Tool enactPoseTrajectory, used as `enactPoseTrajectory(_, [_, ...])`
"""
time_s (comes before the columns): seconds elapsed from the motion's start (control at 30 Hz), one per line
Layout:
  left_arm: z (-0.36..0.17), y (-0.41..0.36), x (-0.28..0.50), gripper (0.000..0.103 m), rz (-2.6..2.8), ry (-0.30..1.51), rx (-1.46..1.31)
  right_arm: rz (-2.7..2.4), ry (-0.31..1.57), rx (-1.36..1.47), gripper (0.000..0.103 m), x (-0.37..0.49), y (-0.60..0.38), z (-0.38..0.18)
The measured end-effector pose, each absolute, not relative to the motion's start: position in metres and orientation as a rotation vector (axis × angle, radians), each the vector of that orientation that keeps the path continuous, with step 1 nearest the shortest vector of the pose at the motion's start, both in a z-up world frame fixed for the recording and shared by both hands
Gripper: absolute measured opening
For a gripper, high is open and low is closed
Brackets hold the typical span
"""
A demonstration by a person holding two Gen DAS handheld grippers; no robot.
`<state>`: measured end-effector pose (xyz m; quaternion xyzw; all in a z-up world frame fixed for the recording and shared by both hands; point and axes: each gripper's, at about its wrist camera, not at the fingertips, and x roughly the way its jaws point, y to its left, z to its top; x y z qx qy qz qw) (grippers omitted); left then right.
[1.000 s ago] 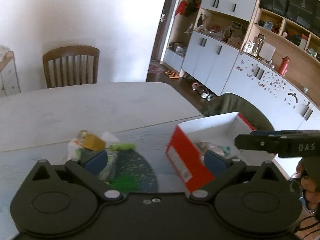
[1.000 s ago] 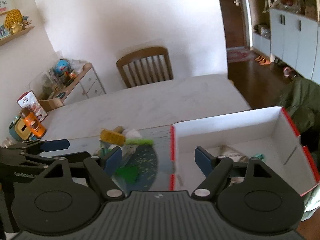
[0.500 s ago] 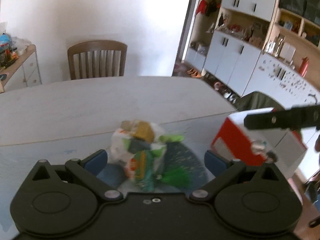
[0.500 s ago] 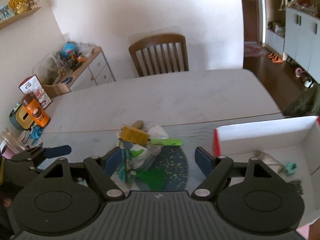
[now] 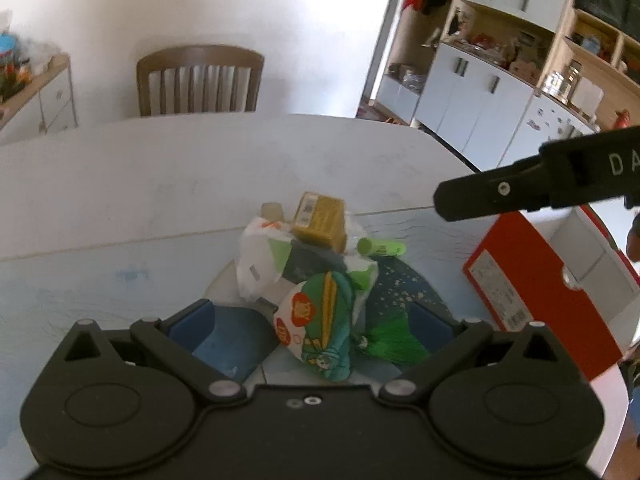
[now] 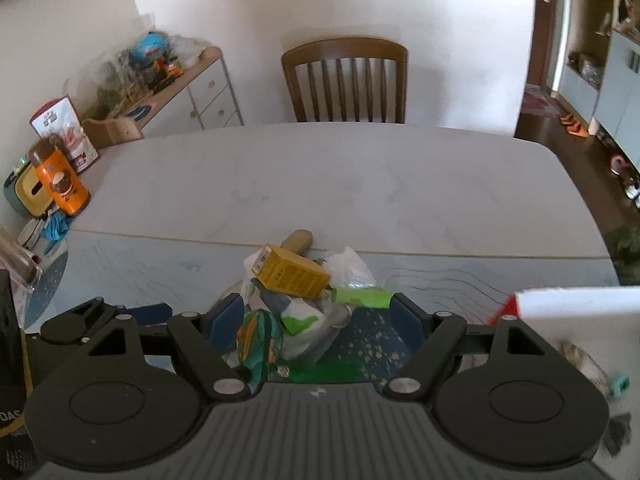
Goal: Organize objects
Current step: 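Close right tool on the yellow box while left tool reaches toward the pile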
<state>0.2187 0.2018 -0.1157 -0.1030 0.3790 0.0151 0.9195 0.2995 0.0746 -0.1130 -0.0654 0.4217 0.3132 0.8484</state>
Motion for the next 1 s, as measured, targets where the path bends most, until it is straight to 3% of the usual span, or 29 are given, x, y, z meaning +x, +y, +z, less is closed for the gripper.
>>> enactPoseTrajectory(0.4, [-0.157,0.217,0.238,0.102,0.013,0.840,-0.285,0.684,0.963,-0.290,0.080,0.330,0.133,-0.157])
enactPoseTrajectory(0.73, [-0.170,0.223,0.242,0.090,-0.015,0.857,-0.328,0.734,0.957,-0.348,0.079,0.338,0.164,-0.170])
enactPoseTrajectory(0.9, [-0.176,0.223,0.241,0.080,-0.039,0.857,-0.350,0.753,0.964,-0.373,0.061,0.338,0.173,-0.175])
enactPoseTrajectory(1.0, [-0.175,0.225,0.242,0.073,-0.051,0.852,-0.378,0.750,0.962,-0.384,0.056,0.339,0.174,-0.177])
